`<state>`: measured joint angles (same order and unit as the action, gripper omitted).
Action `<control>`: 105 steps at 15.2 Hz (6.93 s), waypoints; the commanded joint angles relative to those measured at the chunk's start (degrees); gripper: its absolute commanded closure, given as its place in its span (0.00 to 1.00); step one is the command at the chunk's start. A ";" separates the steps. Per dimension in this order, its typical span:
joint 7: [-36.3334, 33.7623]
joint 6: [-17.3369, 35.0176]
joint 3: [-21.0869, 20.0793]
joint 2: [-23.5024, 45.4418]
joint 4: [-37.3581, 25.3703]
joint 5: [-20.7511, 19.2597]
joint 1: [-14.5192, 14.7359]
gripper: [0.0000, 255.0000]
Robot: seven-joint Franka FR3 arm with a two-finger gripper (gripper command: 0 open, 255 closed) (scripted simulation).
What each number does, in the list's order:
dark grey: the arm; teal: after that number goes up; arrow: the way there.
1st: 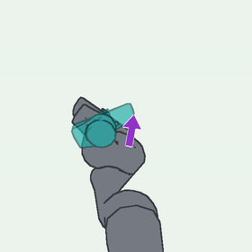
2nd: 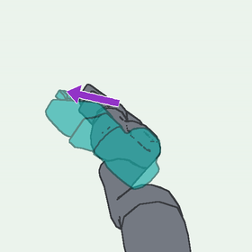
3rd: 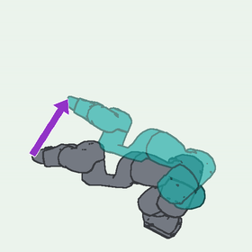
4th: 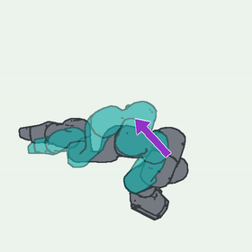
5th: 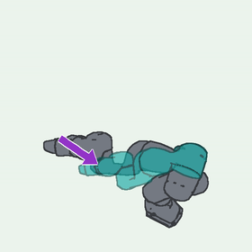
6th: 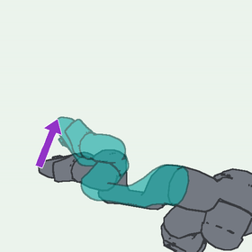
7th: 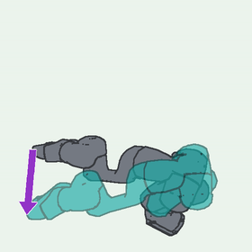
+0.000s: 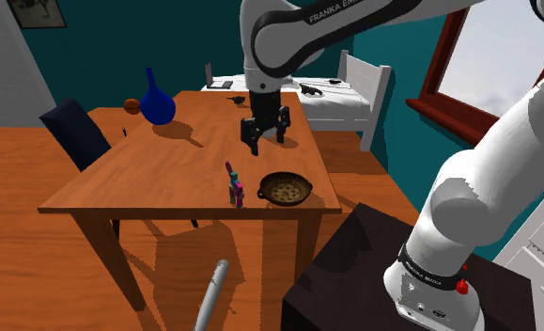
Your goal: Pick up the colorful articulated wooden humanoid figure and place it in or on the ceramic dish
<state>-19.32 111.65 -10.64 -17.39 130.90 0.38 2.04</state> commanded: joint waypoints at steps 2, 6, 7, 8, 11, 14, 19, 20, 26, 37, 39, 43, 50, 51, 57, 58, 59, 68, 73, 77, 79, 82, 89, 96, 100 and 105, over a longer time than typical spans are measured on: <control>-2.18 3.85 -0.98 6.54 -2.57 -0.01 0.06 0.00; -5.06 8.03 -1.95 15.05 -6.62 -0.50 0.40 0.00; -5.77 8.94 -2.13 17.22 -7.81 -0.70 0.52 0.00; -6.48 9.78 -2.29 19.40 -9.09 -0.91 0.67 0.00; -7.29 11.35 -2.38 22.08 -10.12 -1.26 0.90 0.00; -7.51 13.56 -2.36 23.15 -8.95 -1.57 0.95 0.00; -7.81 16.17 -2.30 24.56 -7.70 -2.00 1.02 0.00; -7.81 16.17 -2.30 24.56 -7.71 -2.00 1.02 0.00; -7.81 16.16 -2.30 24.56 -7.71 -2.00 1.02 1.00; -7.62 14.74 -2.35 23.67 -8.28 -1.73 0.97 1.00; -7.46 13.29 -2.37 22.85 -8.93 -1.48 0.93 1.00; -7.16 10.37 -2.40 21.32 -10.36 -1.05 0.87 1.00; -6.75 5.22 -2.40 19.08 -13.32 -0.45 0.78 1.00; -6.70 4.48 -2.40 18.80 -13.79 -0.38 0.77 1.00; -6.47 0.02 -2.35 17.41 -16.90 -0.05 0.72 1.00; -6.45 -0.52 -2.35 17.27 -17.30 -0.02 0.71 1.00; -5.23 -0.36 -1.81 15.54 -15.45 0.34 0.17 1.00; 5.86 -0.72 4.40 1.52 -1.81 1.25 -4.11 1.00; 8.39 1.23 6.09 -0.73 2.41 0.84 -5.09 1.00; 8.34 4.47 6.01 0.28 4.63 0.82 -5.08 1.00; 8.31 6.10 5.98 0.86 5.69 0.80 -5.08 1.00; 8.26 8.57 5.91 1.84 7.18 0.76 -5.09 1.00; 8.17 11.79 5.83 3.30 8.94 0.69 -5.10 1.00; 8.17 11.79 5.83 3.30 8.94 0.69 -5.10 0.00; 8.17 11.79 5.83 3.30 8.94 0.69 -5.10 0.00; 8.30 4.00 5.99 0.48 3.96 0.81 -5.09 0.00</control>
<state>-11.03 116.35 -4.65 -16.75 135.32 1.18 -3.05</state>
